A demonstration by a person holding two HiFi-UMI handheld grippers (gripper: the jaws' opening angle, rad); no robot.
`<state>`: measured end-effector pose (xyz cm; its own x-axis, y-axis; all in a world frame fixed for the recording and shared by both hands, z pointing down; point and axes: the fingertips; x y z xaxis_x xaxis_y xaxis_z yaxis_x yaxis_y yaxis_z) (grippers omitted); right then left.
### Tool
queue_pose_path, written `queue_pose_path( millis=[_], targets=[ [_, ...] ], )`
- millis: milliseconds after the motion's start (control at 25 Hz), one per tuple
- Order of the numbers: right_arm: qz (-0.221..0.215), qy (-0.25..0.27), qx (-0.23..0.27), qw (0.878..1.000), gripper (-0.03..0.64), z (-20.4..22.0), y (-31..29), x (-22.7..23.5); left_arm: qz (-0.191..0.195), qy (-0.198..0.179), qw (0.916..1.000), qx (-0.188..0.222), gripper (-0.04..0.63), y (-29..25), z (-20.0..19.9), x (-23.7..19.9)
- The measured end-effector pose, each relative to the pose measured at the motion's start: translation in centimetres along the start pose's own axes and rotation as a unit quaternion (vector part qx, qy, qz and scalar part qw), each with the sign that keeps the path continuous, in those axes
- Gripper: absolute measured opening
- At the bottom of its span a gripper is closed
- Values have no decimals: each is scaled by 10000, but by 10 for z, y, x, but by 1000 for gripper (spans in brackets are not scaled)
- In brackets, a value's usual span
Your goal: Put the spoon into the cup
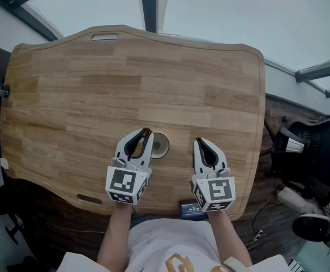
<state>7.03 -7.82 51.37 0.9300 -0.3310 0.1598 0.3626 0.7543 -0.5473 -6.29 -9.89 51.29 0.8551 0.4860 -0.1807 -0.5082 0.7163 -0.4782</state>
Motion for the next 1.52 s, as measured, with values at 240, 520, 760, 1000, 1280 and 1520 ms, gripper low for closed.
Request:
queue_pose_path(
  millis=[240, 520, 760, 1000, 1280, 1520],
  targets=[
    [-22, 33, 67, 10000, 32, -6, 1, -2, -31, -144, 9999, -82, 64, 0, 1, 1],
    [-32, 46, 97, 9999, 32, -7, 4, -3, -96, -313, 9994, -80, 125, -1, 2, 3],
    [-78, 152, 142, 9998, 32, -13, 5, -7, -47, -233, 9997, -11, 140, 0, -3, 6],
    [-36, 179, 203, 9996, 32, -14, 9, -6, -169, -142, 9997, 46, 143, 6, -5, 1],
    [-77, 209, 252, 9994, 32, -21, 14, -12, -363, -168, 9991, 167, 144, 14, -11, -2],
    [-56, 236, 278, 9993, 32, -22, 17, -10, -728, -309, 9960, 423, 144, 23, -25, -10]
  ],
)
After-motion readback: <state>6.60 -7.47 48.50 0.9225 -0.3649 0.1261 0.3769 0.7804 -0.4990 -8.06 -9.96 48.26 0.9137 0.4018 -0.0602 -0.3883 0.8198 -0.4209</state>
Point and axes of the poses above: the fingertips, and each gripper's own axes: y backward along the fingers, x to its right, z out of its underside, and after that the axes turned 2 degrees about -y, right-handed
